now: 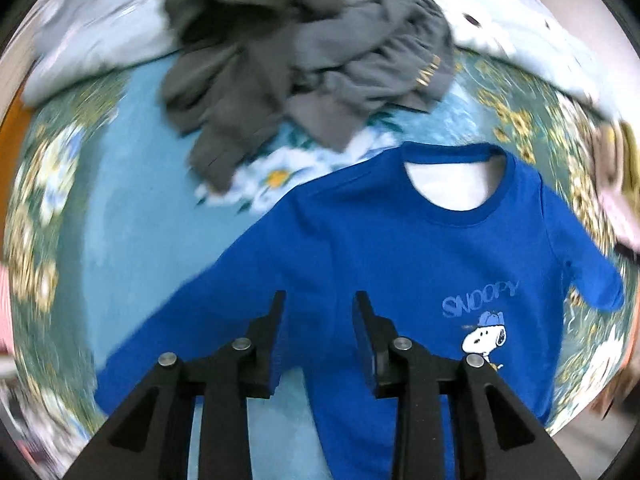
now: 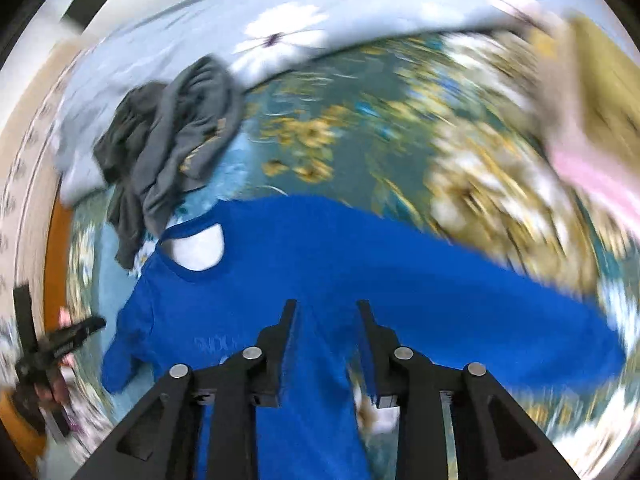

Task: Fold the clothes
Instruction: 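Move both grippers to the sweatshirt collar and hem to grasp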

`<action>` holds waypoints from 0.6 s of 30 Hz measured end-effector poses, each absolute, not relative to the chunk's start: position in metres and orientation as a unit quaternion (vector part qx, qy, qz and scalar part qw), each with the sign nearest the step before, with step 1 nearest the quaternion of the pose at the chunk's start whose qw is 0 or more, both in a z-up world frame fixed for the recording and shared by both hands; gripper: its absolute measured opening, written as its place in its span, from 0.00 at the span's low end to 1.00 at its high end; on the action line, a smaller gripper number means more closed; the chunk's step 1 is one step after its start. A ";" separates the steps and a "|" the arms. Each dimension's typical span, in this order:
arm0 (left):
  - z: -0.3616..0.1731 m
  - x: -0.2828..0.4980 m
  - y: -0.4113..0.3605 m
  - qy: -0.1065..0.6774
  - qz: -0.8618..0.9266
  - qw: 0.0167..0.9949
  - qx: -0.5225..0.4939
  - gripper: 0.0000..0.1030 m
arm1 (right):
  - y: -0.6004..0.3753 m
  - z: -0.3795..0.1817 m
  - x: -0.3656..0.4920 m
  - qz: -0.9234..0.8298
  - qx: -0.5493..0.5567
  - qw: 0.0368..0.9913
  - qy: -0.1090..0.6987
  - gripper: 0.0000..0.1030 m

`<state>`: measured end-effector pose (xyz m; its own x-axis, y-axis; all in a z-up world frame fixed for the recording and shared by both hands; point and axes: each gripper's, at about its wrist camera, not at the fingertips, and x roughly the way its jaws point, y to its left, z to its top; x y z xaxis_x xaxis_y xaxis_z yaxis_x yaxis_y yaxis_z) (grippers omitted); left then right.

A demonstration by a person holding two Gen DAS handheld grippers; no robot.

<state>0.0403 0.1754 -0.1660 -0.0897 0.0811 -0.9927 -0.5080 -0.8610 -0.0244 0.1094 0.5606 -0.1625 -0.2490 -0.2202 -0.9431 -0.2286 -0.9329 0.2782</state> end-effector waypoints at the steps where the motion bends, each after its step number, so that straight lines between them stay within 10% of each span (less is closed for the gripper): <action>1: -0.169 0.035 0.181 0.175 0.716 0.216 -0.641 0.32 | 0.555 -0.167 0.095 0.770 -0.616 -0.011 0.166 0.32; 18: -0.252 -0.009 0.229 0.325 0.634 0.386 -0.586 0.36 | 0.498 -0.231 -0.008 0.752 -0.639 -0.165 -0.001 0.51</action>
